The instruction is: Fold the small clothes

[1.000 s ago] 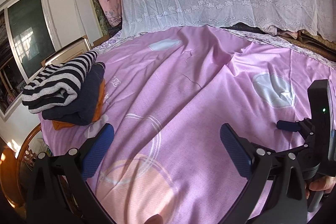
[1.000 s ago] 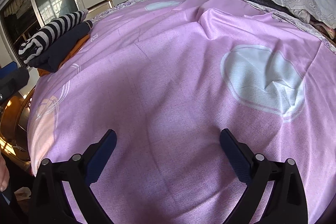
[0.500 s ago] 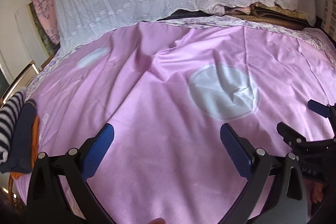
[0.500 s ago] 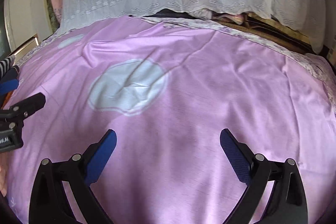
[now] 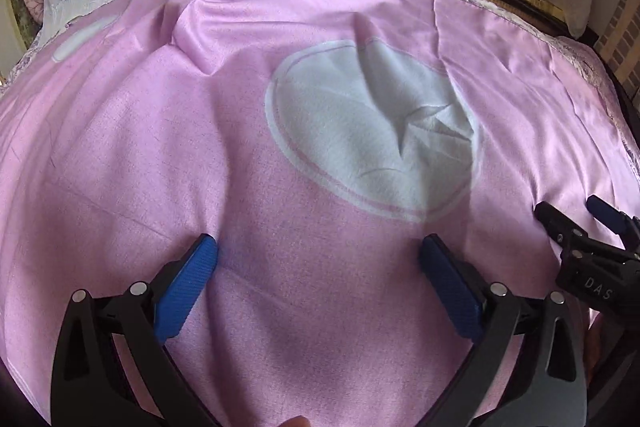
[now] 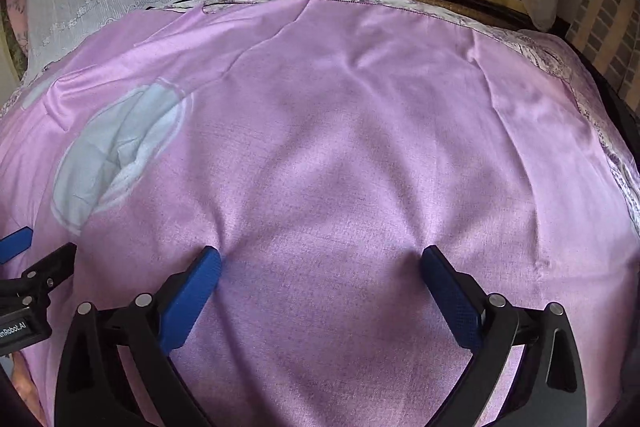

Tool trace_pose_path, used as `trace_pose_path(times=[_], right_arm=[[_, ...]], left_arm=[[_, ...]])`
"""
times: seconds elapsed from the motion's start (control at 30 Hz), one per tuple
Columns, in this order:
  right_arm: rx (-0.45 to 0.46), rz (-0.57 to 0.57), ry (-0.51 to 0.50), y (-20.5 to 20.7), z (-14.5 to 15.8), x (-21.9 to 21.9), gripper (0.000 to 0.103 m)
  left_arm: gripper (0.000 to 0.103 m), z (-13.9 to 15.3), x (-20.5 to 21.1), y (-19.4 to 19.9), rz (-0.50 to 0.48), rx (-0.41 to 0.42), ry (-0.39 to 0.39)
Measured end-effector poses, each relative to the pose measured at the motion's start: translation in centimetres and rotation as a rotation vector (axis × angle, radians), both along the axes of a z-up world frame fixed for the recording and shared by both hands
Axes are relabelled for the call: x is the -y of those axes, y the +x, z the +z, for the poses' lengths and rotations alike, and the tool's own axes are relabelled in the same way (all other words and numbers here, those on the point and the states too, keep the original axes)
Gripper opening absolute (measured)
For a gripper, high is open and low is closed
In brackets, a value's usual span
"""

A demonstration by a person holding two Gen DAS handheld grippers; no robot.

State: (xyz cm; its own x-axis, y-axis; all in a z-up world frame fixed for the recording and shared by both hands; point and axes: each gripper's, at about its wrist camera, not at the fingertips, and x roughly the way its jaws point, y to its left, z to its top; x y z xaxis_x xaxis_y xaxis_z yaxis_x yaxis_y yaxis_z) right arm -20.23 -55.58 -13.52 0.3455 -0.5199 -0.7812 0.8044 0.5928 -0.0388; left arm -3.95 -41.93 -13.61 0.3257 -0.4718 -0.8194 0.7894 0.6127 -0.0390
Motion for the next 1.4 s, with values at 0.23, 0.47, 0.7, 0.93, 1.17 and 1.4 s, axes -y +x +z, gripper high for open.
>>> trace_pose_path(times=[0.23, 0.47, 0.7, 0.93, 1.17, 1.4], right_arm=[[-0.006, 0.004, -0.005, -0.19, 0.21, -0.38, 0.100], [0.017, 0.002, 0.022, -0.41, 0.18, -0.20, 0.100], [0.020, 0.001, 0.025, -0.35, 0.16, -0.30, 0.100], [0.020, 0.001, 0.024, -0.33, 0.18, -0.33, 0.100], [0.021, 0.002, 0.025, -0.35, 0.14, -0.27, 0.100], [0.021, 0.002, 0.026, -0.33, 0.15, -0.27, 0.100]], left_arm=[[0.099, -0.03, -0.39, -0.17, 0.001, 0.007, -0.006], [0.099, -0.06, -0.46, -0.21, 0.001, 0.006, -0.006], [0.099, -0.09, -0.45, -0.20, 0.001, 0.007, -0.006], [0.099, -0.11, -0.45, -0.19, 0.001, 0.007, -0.005], [0.099, -0.12, -0.45, -0.19, 0.001, 0.007, -0.006], [0.099, -0.11, -0.45, -0.19, 0.001, 0.007, -0.006]])
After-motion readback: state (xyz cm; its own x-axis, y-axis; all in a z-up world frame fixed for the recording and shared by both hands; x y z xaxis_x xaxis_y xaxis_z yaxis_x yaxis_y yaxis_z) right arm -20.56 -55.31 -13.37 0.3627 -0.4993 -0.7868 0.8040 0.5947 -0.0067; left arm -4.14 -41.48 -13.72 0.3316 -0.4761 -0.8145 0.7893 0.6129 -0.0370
